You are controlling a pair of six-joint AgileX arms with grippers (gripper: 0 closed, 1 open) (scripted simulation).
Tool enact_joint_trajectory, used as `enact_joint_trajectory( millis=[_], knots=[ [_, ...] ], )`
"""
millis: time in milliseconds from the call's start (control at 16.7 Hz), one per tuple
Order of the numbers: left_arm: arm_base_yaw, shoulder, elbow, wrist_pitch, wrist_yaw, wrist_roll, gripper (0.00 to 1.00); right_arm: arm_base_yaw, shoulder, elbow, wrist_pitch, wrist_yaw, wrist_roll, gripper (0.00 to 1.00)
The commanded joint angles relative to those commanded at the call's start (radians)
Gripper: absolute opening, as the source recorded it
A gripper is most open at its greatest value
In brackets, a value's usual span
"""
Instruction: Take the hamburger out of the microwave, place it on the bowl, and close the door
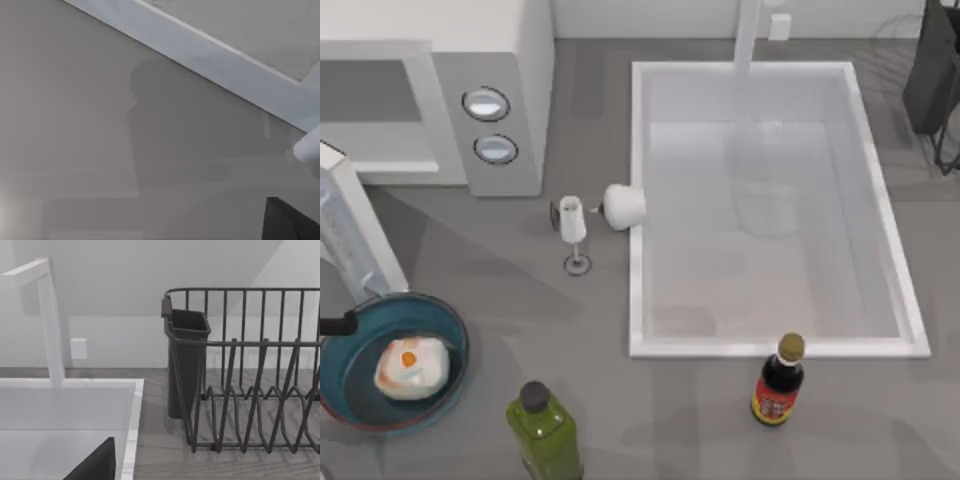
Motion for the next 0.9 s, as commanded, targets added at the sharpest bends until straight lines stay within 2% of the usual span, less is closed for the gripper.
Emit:
enact_joint_trajectory(
  millis=[240,600,900],
  knots=[
    [-0.117,-0.057,-0.035,0.006,-0.091,-0.102,0.00,0.000,0.000,0.000,0.000,0.000,0.000,1.00],
    [-0.118,-0.039,-0.020,0.014,-0.091,-0.105,0.00,0.000,0.000,0.000,0.000,0.000,0.000,1.00],
    [-0.133,0.182,0.109,0.098,-0.100,-0.113,0.00,0.000,0.000,0.000,0.000,0.000,0.000,1.00]
  ],
)
